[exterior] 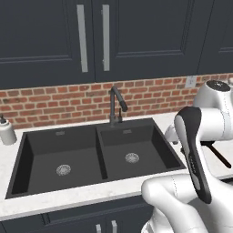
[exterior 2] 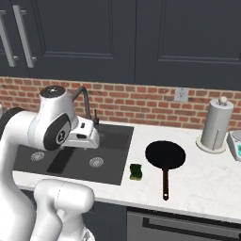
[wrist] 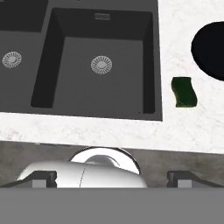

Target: Pick the pan and sponge and place them into the sink. Then turn on the water.

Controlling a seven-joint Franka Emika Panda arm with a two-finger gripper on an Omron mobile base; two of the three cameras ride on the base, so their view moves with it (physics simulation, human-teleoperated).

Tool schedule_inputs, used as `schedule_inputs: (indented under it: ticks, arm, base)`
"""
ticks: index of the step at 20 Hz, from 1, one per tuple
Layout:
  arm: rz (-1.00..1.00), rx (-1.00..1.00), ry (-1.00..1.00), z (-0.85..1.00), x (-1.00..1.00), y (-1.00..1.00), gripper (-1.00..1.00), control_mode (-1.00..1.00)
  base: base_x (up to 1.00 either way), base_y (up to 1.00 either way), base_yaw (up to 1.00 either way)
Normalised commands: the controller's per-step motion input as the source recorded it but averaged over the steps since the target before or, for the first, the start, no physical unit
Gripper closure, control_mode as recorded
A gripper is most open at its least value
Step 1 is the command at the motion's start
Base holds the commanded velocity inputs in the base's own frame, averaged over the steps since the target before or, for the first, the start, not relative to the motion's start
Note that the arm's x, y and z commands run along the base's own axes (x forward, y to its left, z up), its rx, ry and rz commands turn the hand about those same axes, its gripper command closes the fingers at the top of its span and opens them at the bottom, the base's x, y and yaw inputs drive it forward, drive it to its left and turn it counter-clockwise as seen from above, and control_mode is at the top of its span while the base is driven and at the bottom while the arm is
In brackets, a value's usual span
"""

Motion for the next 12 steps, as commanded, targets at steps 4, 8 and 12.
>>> schedule_inputs:
  ticks: [4,8,12]
  arm:
    - [0.00,0.00,0.00,-0.23,0.00,-0.38,-1.00,-1.00]
    - [-0.01,0.00,0.00,-0.15,0.00,-0.39,-1.00,-1.00]
    - [-0.04,0.00,0.00,-0.11,0.00,-0.52,-1.00,-1.00]
  base:
    - [0.00,0.00,0.00]
    - [0.00,0.00,0.00]
    - [0.00,0.00,0.00]
